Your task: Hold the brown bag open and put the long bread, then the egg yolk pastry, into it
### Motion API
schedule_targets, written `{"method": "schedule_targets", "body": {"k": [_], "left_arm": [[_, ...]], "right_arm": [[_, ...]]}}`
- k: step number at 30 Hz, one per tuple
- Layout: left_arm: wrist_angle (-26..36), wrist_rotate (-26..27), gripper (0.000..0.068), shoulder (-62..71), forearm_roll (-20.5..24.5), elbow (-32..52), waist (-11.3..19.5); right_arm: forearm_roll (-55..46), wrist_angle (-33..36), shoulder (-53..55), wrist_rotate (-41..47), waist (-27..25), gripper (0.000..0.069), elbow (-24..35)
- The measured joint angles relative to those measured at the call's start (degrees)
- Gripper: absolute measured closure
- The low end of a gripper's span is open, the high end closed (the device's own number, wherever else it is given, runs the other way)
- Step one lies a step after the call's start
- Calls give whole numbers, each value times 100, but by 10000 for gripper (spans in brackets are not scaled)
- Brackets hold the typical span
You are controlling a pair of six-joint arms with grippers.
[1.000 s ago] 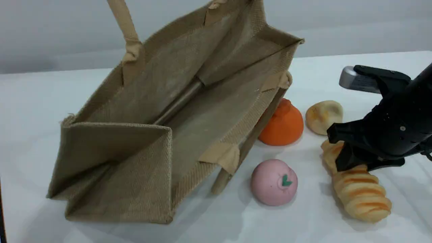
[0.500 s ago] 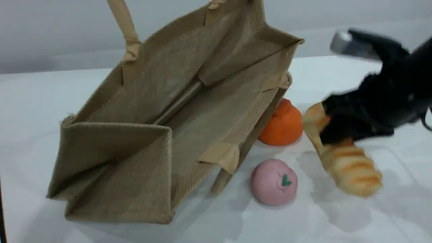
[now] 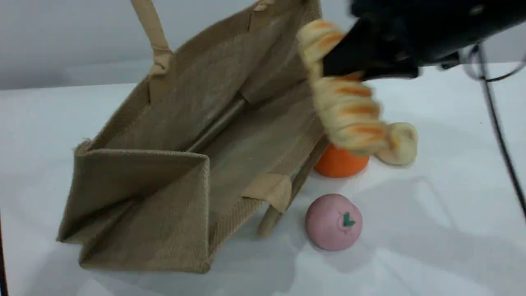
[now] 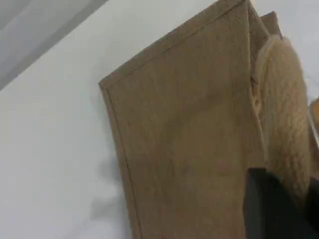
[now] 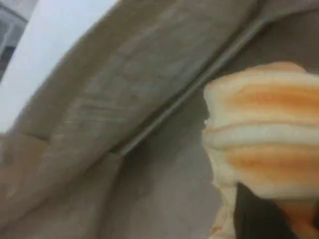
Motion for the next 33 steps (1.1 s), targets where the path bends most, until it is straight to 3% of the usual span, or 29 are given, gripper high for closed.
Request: {"method": "schedule_targets", "body": {"k": [7, 19, 29, 33], "left_arm": [[0, 1, 594, 0, -6, 0, 0], [0, -4, 594, 5, -203, 0, -12], [-14, 7, 594, 5, -200, 0, -12], [-9, 12, 594, 5, -200, 0, -12]], "right_arm": [[13, -36, 714, 172, 545, 585, -645], [7, 523, 1918, 581, 551, 591, -1782], [55, 413, 1930, 594, 581, 591, -2028], [55, 408, 1930, 580, 594, 547, -2028]]}}
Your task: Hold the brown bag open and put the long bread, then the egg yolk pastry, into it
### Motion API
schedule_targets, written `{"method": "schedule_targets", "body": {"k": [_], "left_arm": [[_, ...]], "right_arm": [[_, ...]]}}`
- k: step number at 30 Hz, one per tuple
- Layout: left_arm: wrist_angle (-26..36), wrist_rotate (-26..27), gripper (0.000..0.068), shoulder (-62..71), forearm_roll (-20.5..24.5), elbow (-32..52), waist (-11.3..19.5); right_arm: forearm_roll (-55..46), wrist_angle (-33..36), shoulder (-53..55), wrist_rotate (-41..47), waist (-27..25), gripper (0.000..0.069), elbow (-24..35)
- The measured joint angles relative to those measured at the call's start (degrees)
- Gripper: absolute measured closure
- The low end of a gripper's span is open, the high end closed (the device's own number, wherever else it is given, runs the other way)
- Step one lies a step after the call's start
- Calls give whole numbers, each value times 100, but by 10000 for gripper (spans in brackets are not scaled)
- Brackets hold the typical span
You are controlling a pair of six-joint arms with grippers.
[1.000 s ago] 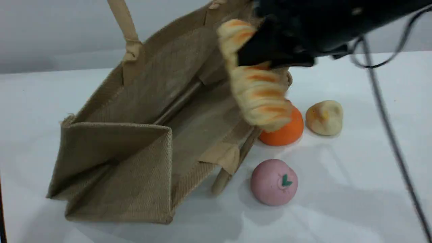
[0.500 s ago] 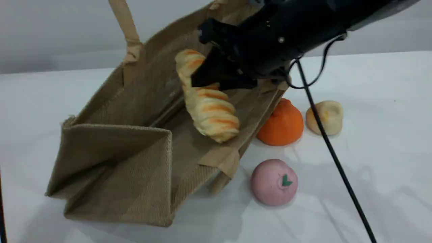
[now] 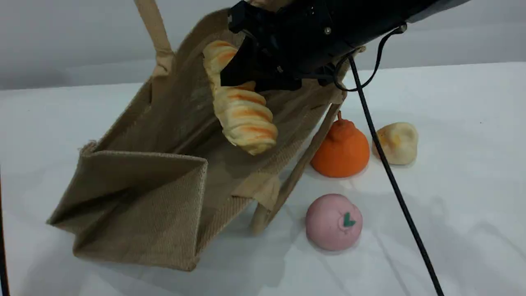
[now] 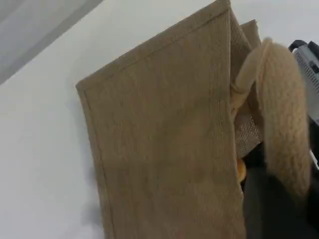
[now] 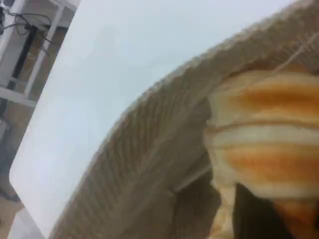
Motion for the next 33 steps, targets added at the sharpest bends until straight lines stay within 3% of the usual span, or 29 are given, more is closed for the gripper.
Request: {"method": "schedule_targets", "body": {"k": [9, 13, 33], "left_arm": [[11, 16, 594, 0, 0, 0, 0], [11, 16, 594, 0, 0, 0, 0], [11, 19, 594, 0, 14, 0, 0]], "right_arm": [[-5, 40, 0, -158, 0, 280, 0], [-20, 45, 0, -213, 0, 205, 0], [-165, -526, -5, -372, 0, 183, 0]]}}
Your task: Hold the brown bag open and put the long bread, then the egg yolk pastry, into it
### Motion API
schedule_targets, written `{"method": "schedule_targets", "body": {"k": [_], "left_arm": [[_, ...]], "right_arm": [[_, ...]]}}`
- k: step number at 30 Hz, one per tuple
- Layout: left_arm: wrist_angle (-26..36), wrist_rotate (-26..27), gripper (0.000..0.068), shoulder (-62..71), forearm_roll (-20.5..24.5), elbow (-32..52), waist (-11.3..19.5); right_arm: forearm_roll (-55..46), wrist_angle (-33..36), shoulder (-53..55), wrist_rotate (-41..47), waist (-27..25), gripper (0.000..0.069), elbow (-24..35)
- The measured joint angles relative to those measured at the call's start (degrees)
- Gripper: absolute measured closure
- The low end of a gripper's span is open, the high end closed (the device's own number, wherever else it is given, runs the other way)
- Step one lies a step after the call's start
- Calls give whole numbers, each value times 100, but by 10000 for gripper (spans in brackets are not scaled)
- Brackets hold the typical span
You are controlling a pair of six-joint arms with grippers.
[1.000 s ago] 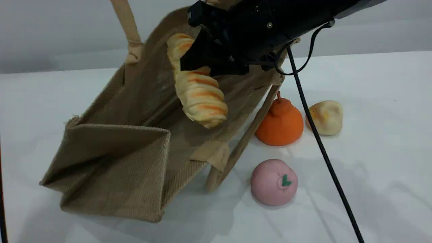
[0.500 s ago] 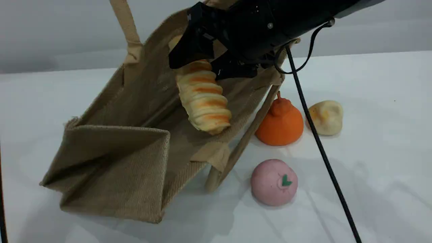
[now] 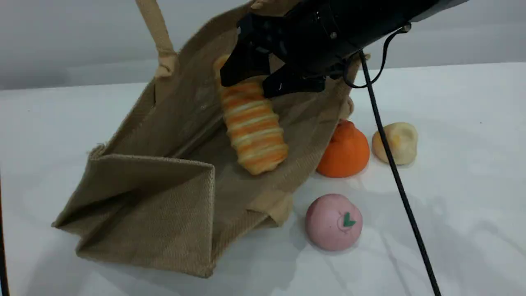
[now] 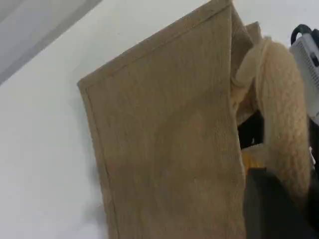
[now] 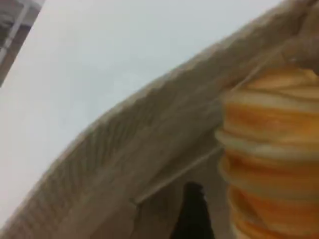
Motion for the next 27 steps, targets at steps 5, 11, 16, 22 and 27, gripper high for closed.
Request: {"method": "schedule_targets", "body": {"k": [5, 11, 16, 22, 27], "left_arm": [[0, 0, 594, 0, 23, 0, 0], [0, 8, 594, 0, 30, 0, 0], [0, 11, 594, 0, 36, 0, 0], [0, 11, 594, 0, 36, 0, 0], [0, 11, 594, 0, 45, 0, 0]], "right_arm": [[-85, -456, 0, 0, 0, 183, 0], [-627, -361, -65, 158, -11, 183, 0], [-1682, -239, -256, 936, -245, 183, 10], [-3659, 219, -448, 2497, -873, 183, 53], [-5196, 451, -431, 3782, -1502, 183, 57]]}}
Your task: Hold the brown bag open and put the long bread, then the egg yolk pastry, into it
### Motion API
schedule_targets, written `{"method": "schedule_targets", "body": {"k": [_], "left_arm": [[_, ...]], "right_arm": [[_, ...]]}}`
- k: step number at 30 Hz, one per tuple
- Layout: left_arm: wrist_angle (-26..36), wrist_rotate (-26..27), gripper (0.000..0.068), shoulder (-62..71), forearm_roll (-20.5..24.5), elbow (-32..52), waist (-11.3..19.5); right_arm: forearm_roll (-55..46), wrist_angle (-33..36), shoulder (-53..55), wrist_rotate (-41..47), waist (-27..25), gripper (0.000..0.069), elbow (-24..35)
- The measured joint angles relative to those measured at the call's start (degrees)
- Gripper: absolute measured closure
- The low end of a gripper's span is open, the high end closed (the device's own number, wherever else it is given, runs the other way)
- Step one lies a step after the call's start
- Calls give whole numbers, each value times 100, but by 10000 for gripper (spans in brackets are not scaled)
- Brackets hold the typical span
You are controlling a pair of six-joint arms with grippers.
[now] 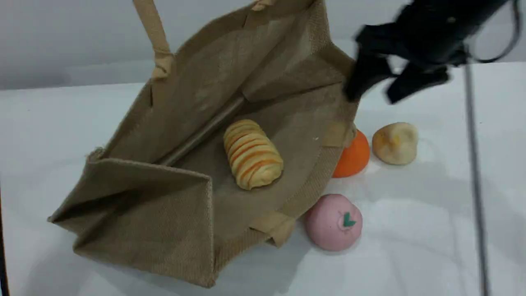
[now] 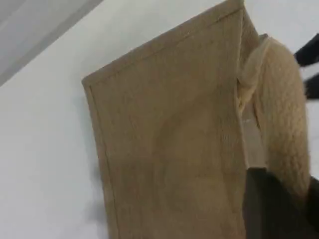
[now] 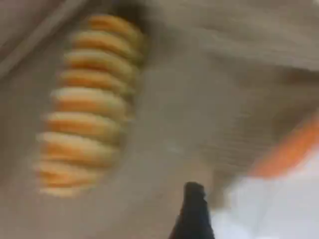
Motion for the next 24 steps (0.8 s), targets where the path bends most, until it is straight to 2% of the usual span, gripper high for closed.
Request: {"method": "schedule_targets", "body": {"k": [3, 7, 13, 17, 20, 24], "left_arm": [[0, -5, 594, 0, 0, 0, 0], [0, -5, 594, 0, 0, 0, 0], [0, -5, 594, 0, 0, 0, 0], [0, -24, 594, 0, 0, 0, 0], [0, -59, 594, 0, 0, 0, 0], [0, -81, 594, 0, -12, 0, 0]], "right_arm": [[-615, -414, 117, 537, -297, 183, 0], [-856, -896, 418, 665, -480, 183, 0], [-170, -776, 902, 301, -303, 183, 0], [290, -1105, 1047, -126, -267, 183, 0], [412, -1424, 1136, -155, -273, 183, 0], [402, -1508, 1277, -150, -273, 183, 0]]}}
